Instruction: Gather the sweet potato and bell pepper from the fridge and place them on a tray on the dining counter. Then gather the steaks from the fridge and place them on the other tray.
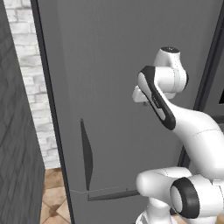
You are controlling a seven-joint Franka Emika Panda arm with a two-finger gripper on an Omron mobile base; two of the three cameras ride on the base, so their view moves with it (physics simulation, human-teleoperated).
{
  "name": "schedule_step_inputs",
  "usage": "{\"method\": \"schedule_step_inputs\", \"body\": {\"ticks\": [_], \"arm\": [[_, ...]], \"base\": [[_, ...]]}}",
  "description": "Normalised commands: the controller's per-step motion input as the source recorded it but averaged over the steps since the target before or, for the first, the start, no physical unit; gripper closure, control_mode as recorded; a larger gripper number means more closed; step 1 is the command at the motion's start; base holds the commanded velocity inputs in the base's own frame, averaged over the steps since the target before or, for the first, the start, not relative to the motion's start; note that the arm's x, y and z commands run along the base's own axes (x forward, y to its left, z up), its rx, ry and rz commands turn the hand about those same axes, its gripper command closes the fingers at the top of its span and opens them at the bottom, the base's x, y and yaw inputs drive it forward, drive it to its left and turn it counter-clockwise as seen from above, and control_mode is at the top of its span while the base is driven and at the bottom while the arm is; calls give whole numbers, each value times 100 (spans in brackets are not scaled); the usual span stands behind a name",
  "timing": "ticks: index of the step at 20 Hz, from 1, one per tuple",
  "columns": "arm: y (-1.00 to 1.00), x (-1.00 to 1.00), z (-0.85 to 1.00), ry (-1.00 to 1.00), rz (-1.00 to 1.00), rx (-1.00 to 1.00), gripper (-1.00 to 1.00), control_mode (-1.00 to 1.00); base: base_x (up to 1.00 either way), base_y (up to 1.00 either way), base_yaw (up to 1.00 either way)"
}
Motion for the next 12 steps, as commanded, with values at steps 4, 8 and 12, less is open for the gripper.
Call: {"method": "schedule_step_inputs", "body": {"ticks": [4, 8, 12], "arm": [[0, -21, 0, 0, 0, 0, -100, -100], [0, -54, -5, -4, 2, 0, -100, -100], [0, -59, -14, -4, 1, 0, -100, -100]], "base": [[0, 0, 0], [0, 0, 0], [0, 0, 0]]}}
